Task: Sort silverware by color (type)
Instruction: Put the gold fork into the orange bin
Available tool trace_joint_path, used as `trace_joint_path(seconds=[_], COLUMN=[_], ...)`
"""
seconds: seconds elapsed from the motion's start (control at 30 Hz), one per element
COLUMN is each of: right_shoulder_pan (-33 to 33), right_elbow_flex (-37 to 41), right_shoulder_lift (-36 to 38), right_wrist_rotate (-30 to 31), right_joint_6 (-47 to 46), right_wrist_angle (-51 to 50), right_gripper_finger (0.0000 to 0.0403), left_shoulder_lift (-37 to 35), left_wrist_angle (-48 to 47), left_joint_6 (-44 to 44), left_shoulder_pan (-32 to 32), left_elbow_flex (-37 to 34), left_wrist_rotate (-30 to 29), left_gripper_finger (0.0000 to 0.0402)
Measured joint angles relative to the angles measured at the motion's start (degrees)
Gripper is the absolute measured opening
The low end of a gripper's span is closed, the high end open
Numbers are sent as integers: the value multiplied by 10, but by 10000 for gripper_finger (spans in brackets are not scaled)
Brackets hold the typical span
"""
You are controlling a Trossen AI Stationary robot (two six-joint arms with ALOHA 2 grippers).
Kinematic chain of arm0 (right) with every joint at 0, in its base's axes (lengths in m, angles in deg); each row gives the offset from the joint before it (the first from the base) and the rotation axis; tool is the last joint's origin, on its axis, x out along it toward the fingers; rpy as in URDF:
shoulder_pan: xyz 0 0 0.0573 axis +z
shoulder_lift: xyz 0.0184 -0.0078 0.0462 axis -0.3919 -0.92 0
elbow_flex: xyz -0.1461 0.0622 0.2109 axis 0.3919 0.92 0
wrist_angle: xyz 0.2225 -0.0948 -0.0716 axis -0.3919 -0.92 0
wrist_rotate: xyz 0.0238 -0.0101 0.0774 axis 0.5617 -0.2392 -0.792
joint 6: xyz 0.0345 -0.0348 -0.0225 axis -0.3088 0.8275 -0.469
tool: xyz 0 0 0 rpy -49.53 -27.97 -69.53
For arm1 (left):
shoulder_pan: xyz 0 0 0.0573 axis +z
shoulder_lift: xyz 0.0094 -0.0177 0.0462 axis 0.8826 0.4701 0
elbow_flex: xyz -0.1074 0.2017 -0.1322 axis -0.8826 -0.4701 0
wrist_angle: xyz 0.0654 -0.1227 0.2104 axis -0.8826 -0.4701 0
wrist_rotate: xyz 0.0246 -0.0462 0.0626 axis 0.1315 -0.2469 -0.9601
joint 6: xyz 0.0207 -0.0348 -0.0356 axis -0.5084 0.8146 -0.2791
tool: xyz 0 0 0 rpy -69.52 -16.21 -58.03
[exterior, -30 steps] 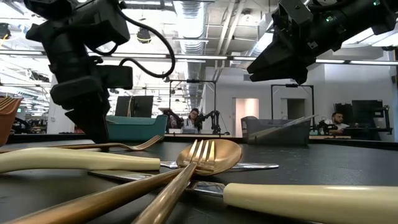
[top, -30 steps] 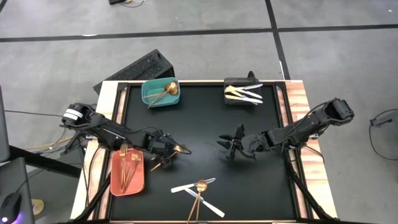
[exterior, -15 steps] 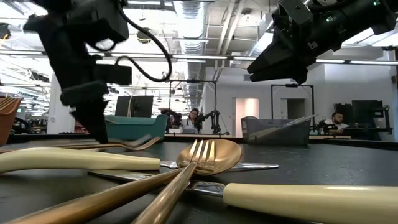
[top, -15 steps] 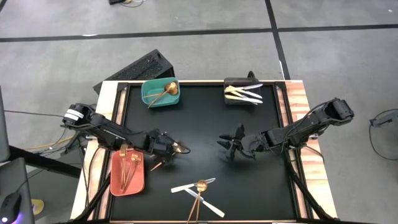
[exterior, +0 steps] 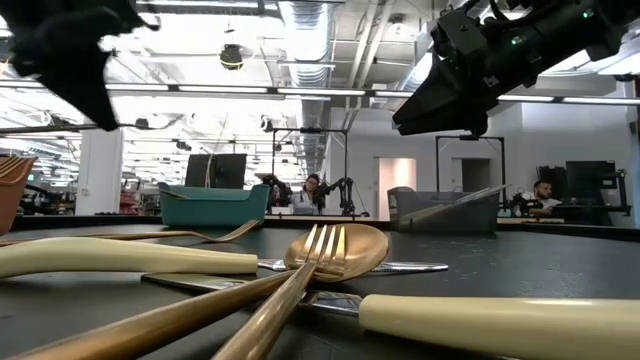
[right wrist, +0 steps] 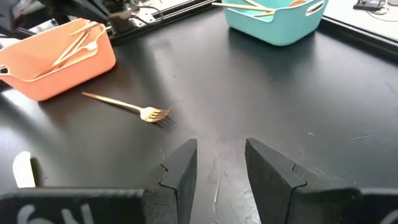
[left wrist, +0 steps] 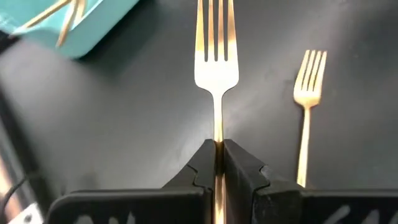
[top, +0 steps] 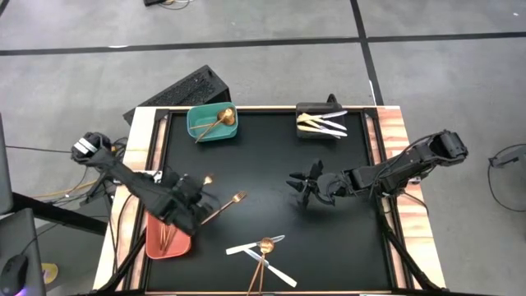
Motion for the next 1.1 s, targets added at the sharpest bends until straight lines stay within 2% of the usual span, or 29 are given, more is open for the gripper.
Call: trace_joint_path(seconds=[0.27, 0.5, 0.67, 0.87, 1.1], right_shoulder_pan=[2, 5, 10, 10, 18], right_elbow_flex=[0, 0, 0, 0, 0], right_shoulder_lift=[0, 0, 0, 0, 0], right_wrist_rotate=[-2, -4, -6, -5, -4], right_joint_6=[-3, -5, -5, -6, -20], right_wrist_angle=[0, 0, 0, 0, 0], right_gripper_finger=[155, 155, 155, 155, 155], left_shoulder_lift=[9, 9, 9, 9, 9], left_wrist_angle=[-98, -86, -40, 38, 87], left_joint_6=[213, 317, 366, 359, 362], left_shoulder_pan=[-109, -178, -205, -207, -206], left_elbow_flex=[0, -24, -70, -110, -154], left_wrist_rotate=[2, -28, -19, -20, -15], left_gripper_finger=[4, 4, 4, 4, 4])
